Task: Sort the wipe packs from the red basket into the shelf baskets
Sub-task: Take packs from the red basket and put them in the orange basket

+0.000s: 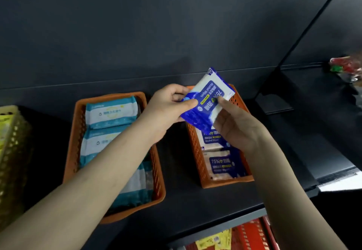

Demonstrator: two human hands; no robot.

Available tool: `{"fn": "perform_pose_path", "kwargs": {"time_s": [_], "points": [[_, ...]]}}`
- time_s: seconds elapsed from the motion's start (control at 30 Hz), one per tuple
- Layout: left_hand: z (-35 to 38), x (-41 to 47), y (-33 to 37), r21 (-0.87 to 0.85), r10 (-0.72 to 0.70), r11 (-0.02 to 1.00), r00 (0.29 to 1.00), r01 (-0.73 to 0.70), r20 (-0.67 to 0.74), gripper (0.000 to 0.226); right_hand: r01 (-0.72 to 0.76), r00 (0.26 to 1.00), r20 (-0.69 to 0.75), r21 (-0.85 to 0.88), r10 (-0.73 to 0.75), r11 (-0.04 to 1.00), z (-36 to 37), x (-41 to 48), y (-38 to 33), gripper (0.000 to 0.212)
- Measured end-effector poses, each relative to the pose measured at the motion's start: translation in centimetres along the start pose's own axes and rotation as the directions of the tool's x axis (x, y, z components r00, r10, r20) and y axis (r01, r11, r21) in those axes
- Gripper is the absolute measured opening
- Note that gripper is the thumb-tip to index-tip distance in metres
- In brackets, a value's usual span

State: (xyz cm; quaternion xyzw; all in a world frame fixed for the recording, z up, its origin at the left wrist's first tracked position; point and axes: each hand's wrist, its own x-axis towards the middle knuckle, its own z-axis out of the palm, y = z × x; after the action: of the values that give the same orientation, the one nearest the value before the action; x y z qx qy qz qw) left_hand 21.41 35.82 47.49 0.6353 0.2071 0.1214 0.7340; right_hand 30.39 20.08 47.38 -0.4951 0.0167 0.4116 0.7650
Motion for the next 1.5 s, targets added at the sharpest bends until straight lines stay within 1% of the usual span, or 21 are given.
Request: {"fn": "perform_pose_path", "kwargs": {"time_s": [0.03, 0.1, 0.13, 0.17, 0.23, 0.27, 0.3, 0.37, 0.43, 0.47, 0.53, 0.6, 0.8, 0.93, 1.0, 1.1, 1.23, 1.27, 1.37, 1.43, 1.5], "points": [[0.8, 0.4, -0.3, 0.013, 0.013, 1.000, 1.000, -0.013, -0.002, 0.020, 0.006, 1.000, 0.021, -0.022, -0.005, 1.000, -0.5, 0.2, -0.3, 0.036], [1.8, 1.1, -1.3, 0.055, 0.051, 0.997, 0.998, -0.048, -0.049, 0.019, 0.112, 0.994, -0.004, -0.087, -0.113, 0.990, -1.9, 0.6, -1.4, 0.023], [2.0, 1.4, -1.9, 0.084, 0.058, 0.995, 0.993, -0.049, -0.103, 0.020, 0.190, 0.980, -0.034, -0.167, -0.198, 0.968, -2.6, 0.7, -2.2, 0.020], [2.0, 1.7, -2.7, 0.119, 0.051, 0.992, 0.984, -0.031, -0.169, 0.023, 0.254, 0.958, -0.050, -0.307, -0.282, 0.917, -3.5, 0.8, -3.0, 0.018], [2.0, 1.8, -4.2, 0.156, -0.016, 0.986, 0.970, 0.055, -0.242, 0.029, 0.288, 0.923, -0.008, -0.647, -0.384, 0.706, -5.0, 0.8, -4.5, 0.022], [2.1, 1.7, -4.9, 0.139, -0.070, 0.985, 0.972, 0.104, -0.226, 0.029, 0.258, 0.927, 0.027, -0.772, -0.375, 0.581, -5.8, 1.0, -5.0, 0.026], [2.3, 1.4, -5.6, 0.102, -0.130, 0.983, 0.974, 0.151, -0.186, 0.030, 0.212, 0.946, 0.056, -0.853, -0.321, 0.477, -6.3, 1.1, -5.2, 0.032], [2.7, 0.8, -6.7, 0.005, -0.254, 0.967, 0.961, 0.256, -0.110, 0.033, 0.168, 0.982, 0.134, -0.945, -0.135, 0.279, -6.6, 1.1, -5.2, 0.042], [2.6, 0.5, -7.1, -0.070, -0.323, 0.945, 0.944, 0.318, -0.066, 0.033, 0.223, 0.969, 0.227, -0.974, 0.101, 0.042, -6.7, 1.0, -4.6, 0.039], [2.3, 0.6, -7.1, -0.081, -0.332, 0.942, 0.942, 0.327, -0.053, 0.033, 0.255, 0.948, 0.241, -0.966, 0.209, -0.041, -6.6, 1.0, -4.0, 0.039], [1.8, 0.9, -7.0, -0.090, -0.344, 0.936, 0.938, 0.339, -0.041, 0.031, 0.281, 0.913, 0.223, -0.951, 0.342, -0.128, -6.6, 0.9, -2.7, 0.041], [1.7, 1.0, -7.0, -0.084, -0.353, 0.933, 0.935, 0.349, -0.039, 0.031, 0.302, 0.893, 0.222, -0.940, 0.391, -0.158, -6.9, 1.0, -1.2, 0.043], [1.7, 1.1, -7.0, -0.041, -0.351, 0.936, 0.935, 0.349, -0.049, 0.034, 0.334, 0.906, 0.237, -0.909, 0.350, -0.249, -7.6, 1.4, 0.4, 0.051], [1.8, 1.1, -6.7, -0.029, -0.351, 0.936, 0.935, 0.349, -0.051, 0.032, 0.334, 0.921, 0.264, -0.913, 0.288, -0.233, -7.7, 1.3, 1.2, 0.048], [1.7, 1.1, -6.7, -0.033, -0.353, 0.935, 0.934, 0.352, -0.049, 0.033, 0.341, 0.928, 0.278, -0.902, 0.249, -0.266, -7.9, 1.1, 1.5, 0.043], [1.7, 1.1, -6.8, -0.020, -0.360, 0.933, 0.931, 0.360, -0.056, 0.034, 0.334, 0.931, 0.266, -0.897, 0.250, -0.289, -8.1, 1.3, 1.7, 0.041], [1.7, 0.9, -6.9, -0.159, -0.432, 0.893, 0.901, 0.421, -0.043, 0.034, 0.301, 0.932, 0.229, -0.920, 0.280, -0.250, -7.7, 1.6, 1.2, 0.038], [1.6, 0.8, -6.8, -0.148, -0.436, 0.892, 0.899, 0.426, -0.037, 0.033, 0.291, 0.933, 0.219, -0.926, 0.284, -0.242, -7.5, 1.6, 0.8, 0.036], [1.4, 0.7, -5.8, 0.041, -0.399, 0.915, 0.916, 0.401, -0.046, 0.033, 0.220, 0.960, 0.183, -0.961, 0.213, -0.168, -6.9, 1.2, -0.6, 0.032], [1.1, 0.3, -4.5, 0.251, -0.292, 0.921, 0.954, 0.299, -0.065, 0.039, 0.191, 0.980, 0.182, -0.974, 0.081, -0.124, -6.1, 0.3, -1.8, 0.038], [0.7, -0.8, -2.8, 0.510, -0.138, 0.847, 0.989, 0.148, -0.058, 0.042, 0.198, 0.973, 0.213, -0.968, -0.088, -0.154, -5.3, -1.3, -2.7, 0.046]]}}
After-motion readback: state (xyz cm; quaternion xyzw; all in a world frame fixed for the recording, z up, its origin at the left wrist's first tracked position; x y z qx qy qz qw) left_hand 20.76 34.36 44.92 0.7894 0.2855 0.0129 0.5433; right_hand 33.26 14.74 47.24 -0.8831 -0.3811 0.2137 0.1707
